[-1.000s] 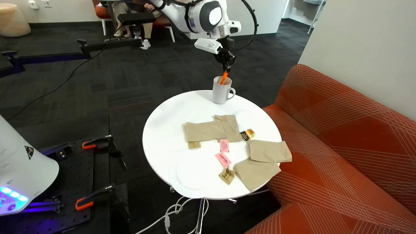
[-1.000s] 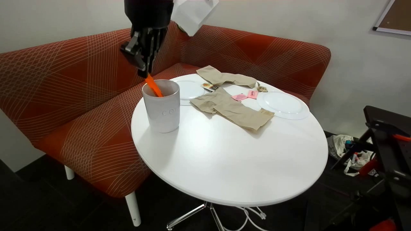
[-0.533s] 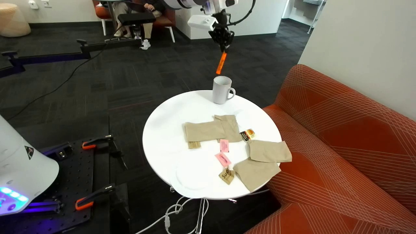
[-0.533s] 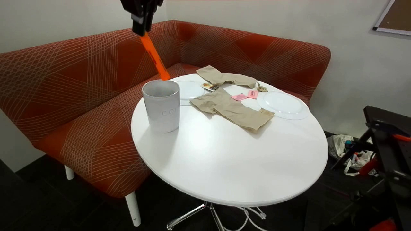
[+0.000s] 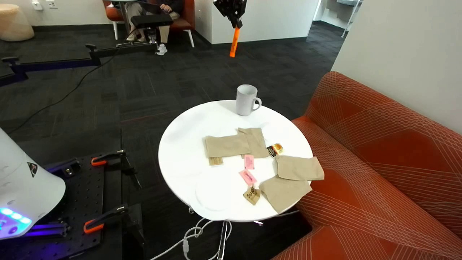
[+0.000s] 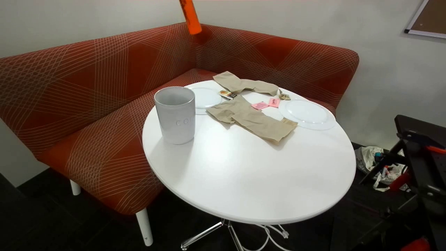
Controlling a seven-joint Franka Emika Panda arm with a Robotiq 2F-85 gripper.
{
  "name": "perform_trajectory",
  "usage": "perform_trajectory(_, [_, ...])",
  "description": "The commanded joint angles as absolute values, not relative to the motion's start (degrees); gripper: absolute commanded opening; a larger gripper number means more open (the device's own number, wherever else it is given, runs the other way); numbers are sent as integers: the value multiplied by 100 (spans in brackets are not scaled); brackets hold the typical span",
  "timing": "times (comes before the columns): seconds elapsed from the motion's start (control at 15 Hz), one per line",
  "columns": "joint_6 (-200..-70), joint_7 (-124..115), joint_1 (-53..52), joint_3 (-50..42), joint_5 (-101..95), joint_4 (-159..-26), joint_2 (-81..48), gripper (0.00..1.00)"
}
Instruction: Take the marker out of the mug and put it on the table
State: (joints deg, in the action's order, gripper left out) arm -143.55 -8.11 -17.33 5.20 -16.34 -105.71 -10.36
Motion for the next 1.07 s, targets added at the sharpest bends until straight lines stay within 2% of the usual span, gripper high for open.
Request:
perform_trajectory(0.0, [-14270, -584, -1468, 691, -1458, -11741, 167, 5])
perform_trajectory(0.47, [-13866, -634, -1059, 631, -1033, -12988, 1225, 5])
perform_trajectory(1.0, [-13412, -703, -733, 600, -691, -13529, 826, 5])
